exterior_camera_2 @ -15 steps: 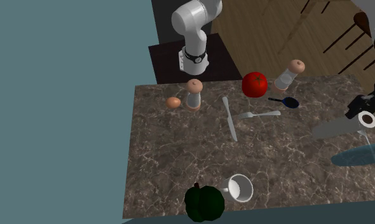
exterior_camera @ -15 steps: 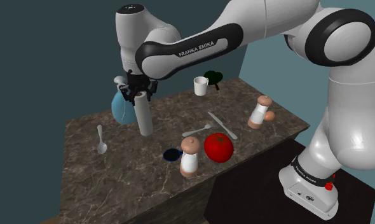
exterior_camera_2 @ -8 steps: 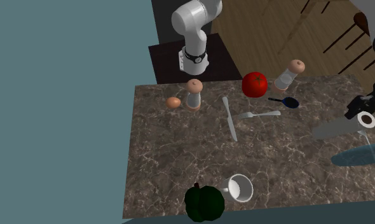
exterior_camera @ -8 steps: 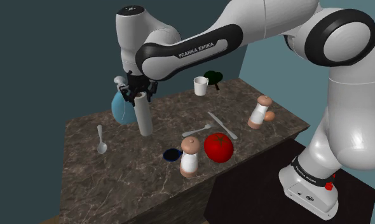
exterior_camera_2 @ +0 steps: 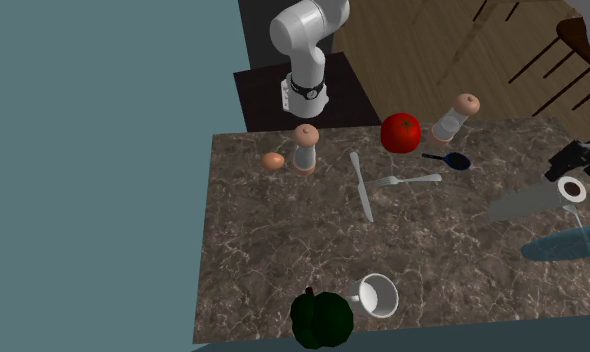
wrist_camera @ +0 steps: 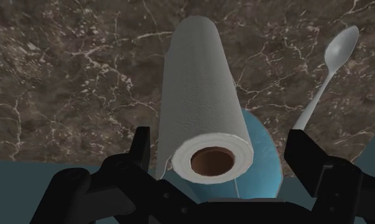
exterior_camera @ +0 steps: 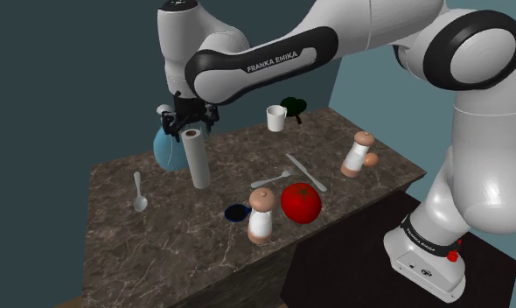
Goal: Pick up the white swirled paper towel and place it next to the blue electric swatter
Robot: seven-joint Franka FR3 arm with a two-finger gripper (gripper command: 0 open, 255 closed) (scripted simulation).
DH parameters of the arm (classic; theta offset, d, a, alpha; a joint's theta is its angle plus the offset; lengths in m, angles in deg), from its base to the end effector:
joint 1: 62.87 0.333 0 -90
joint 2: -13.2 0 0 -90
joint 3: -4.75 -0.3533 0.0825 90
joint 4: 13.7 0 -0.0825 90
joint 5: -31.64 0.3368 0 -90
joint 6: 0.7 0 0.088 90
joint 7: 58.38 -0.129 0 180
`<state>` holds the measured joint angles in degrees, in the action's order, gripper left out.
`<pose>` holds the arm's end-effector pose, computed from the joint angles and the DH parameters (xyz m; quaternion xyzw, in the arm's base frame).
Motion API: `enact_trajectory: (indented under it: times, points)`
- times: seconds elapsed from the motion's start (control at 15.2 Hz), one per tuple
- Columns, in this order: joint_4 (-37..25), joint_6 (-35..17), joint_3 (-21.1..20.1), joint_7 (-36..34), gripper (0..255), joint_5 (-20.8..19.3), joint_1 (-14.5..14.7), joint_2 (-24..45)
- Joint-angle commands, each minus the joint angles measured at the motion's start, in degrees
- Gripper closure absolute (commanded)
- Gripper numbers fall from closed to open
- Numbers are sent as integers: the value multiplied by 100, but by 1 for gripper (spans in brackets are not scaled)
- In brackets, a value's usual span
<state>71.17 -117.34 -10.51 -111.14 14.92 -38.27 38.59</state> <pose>0.5492 0.3884 0.4681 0.9923 -0.0708 0.1010 0.0080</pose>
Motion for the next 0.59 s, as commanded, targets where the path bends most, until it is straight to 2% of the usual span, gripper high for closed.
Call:
enact_trajectory:
  times: [0.0, 0.07, 0.53]
  points:
    - [-138, 271, -31, 34, 0, 52, 13, -136]
    - [-216, 395, -43, 48, 0, 71, 22, -183]
    - [-216, 395, -43, 48, 0, 71, 22, -183]
